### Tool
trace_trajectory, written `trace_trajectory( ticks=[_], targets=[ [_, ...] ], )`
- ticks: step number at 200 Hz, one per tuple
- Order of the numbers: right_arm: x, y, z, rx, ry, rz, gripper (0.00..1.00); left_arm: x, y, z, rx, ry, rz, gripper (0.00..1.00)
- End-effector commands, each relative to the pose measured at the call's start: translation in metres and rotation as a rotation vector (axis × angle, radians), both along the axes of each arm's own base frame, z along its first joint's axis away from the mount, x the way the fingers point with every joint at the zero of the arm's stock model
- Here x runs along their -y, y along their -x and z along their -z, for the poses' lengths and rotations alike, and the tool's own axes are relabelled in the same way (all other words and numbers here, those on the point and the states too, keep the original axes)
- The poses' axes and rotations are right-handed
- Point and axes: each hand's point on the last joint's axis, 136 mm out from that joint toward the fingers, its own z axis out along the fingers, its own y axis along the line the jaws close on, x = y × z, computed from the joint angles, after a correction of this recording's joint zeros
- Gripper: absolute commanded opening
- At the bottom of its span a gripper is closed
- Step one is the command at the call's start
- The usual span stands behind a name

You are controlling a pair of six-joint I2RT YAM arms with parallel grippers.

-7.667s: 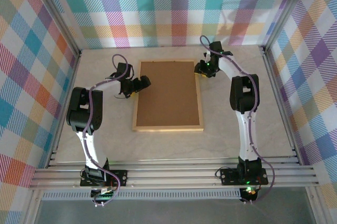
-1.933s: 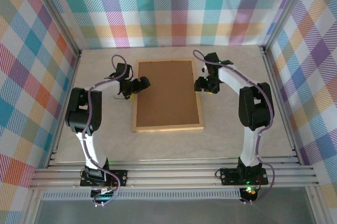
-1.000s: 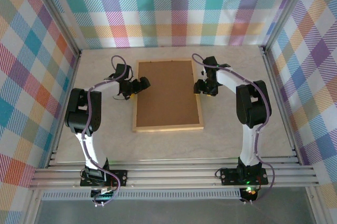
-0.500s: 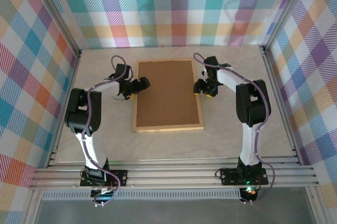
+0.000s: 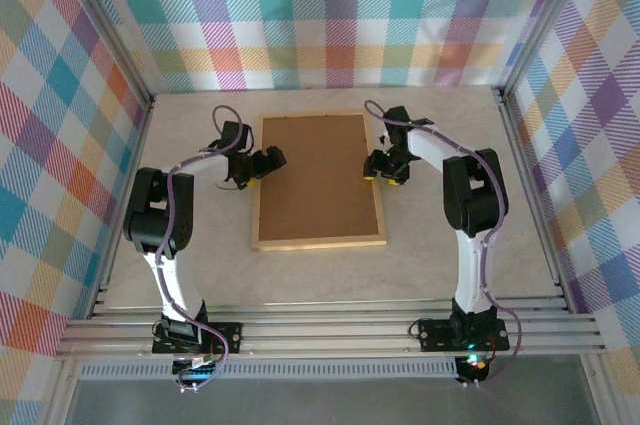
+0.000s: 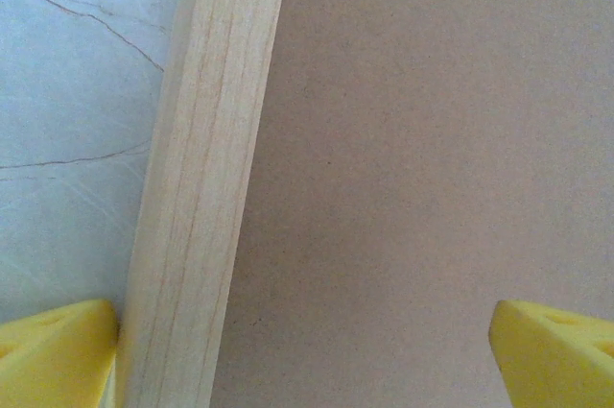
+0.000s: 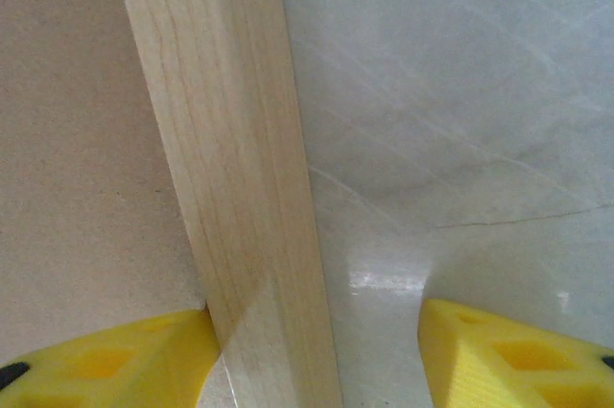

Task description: Put the photo into the frame

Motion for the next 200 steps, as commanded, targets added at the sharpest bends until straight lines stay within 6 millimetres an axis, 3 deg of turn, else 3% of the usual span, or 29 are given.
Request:
trace_trajectory(
  ticks=[1, 22, 38, 86, 109, 152, 175, 200],
  targets=[
    [-0.024, 0.033, 0.059, -0.138, 0.022, -0.051, 0.61, 0.034, 0.020, -0.004, -0.048, 0.095, 0.076, 0.98],
    [-0.026, 0.033, 0.058, -0.139, 0.019, -0.051, 0.62, 0.032, 0.019, -0.005, -0.047, 0.084, 0.072, 0.98],
    [-0.031, 0.029, 0.048, -0.121, -0.009, -0.056, 0.62, 0.031, 0.019, -0.006, -0.046, 0.077, 0.066, 0.98],
    [-0.054, 0.006, -0.022, 0.018, -0.148, -0.081, 0.68, 0.021, 0.019, -0.007, -0.050, 0.049, 0.038, 0.99],
    [-0.037, -0.001, -0.042, 0.084, -0.079, -0.077, 0.69, 0.014, 0.020, -0.008, -0.049, 0.040, 0.022, 0.99],
    [0.009, 0.003, -0.057, 0.132, 0.105, -0.059, 0.70, -0.001, 0.020, -0.009, -0.053, 0.031, -0.008, 0.99],
    [0.022, 0.013, -0.069, 0.154, 0.134, -0.050, 0.71, -0.006, 0.020, -0.011, -0.047, 0.028, -0.022, 0.99],
    [0.033, 0.037, -0.069, 0.125, 0.153, -0.055, 0.71, -0.008, 0.020, -0.013, -0.043, 0.028, -0.025, 0.99]
  ],
)
